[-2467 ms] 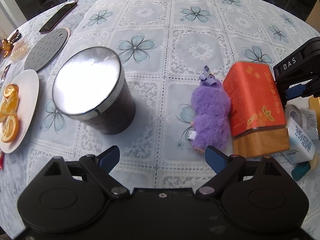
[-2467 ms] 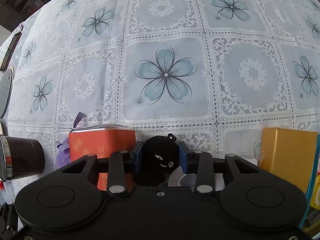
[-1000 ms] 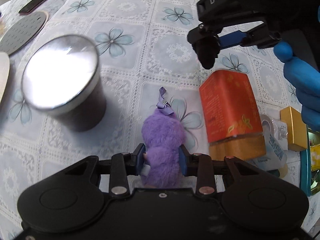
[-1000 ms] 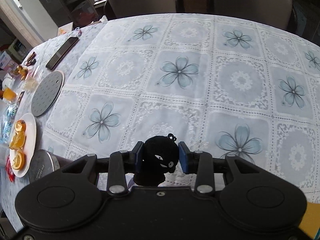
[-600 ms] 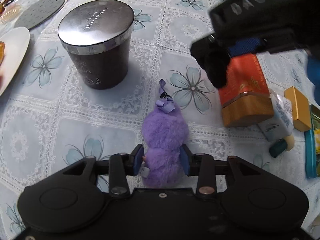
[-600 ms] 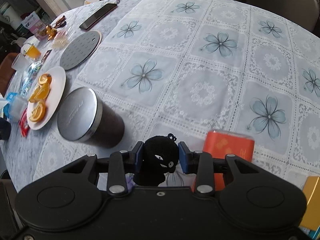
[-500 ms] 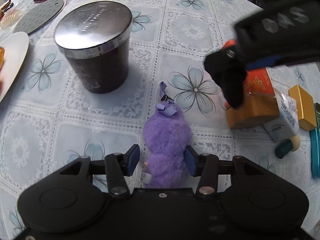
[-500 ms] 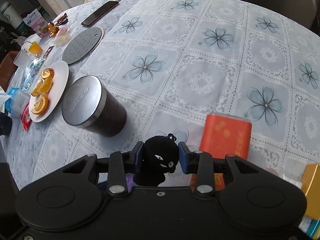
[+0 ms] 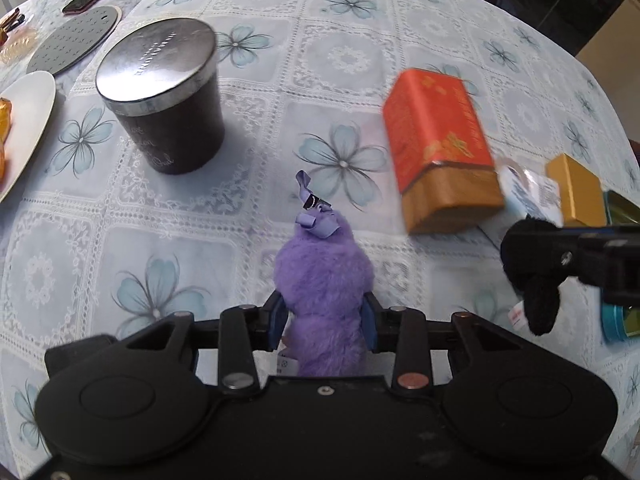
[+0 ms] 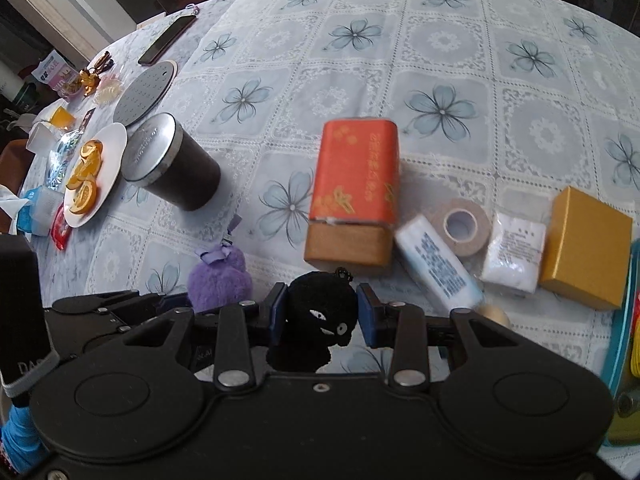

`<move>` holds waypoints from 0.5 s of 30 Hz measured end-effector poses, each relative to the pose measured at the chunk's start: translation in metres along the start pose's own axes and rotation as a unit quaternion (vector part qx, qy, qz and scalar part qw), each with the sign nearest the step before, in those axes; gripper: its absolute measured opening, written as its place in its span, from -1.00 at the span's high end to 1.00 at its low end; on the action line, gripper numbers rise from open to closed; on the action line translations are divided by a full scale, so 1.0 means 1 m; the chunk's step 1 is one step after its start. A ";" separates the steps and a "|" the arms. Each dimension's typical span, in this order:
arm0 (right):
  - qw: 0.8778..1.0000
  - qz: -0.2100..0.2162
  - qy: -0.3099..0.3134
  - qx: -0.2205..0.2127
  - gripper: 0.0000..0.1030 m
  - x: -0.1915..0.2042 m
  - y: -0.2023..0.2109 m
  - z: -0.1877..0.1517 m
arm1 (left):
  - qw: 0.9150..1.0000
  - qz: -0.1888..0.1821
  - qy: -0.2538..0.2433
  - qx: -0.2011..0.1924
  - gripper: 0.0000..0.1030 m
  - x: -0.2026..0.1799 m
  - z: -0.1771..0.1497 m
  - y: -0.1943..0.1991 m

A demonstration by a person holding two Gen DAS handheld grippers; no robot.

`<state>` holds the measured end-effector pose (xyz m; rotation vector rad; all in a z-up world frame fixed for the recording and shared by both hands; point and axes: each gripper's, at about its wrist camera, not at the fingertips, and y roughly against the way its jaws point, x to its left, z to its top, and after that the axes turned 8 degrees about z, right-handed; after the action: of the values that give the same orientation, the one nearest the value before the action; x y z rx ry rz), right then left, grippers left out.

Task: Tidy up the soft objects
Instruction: 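Lift the purple plush with the left tool while the right tool lifts the black plush toward the tray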

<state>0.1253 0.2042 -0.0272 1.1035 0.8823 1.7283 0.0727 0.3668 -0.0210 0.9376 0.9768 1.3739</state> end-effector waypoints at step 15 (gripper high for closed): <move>0.993 0.000 -0.111 -0.029 0.25 -0.124 0.093 -0.106 | 0.996 -0.047 -0.078 0.012 0.34 -0.157 -0.054 0.064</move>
<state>0.0269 0.0442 -0.0204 1.2284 0.6911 1.5847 0.0054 0.2080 0.0225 0.9891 0.9089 1.1935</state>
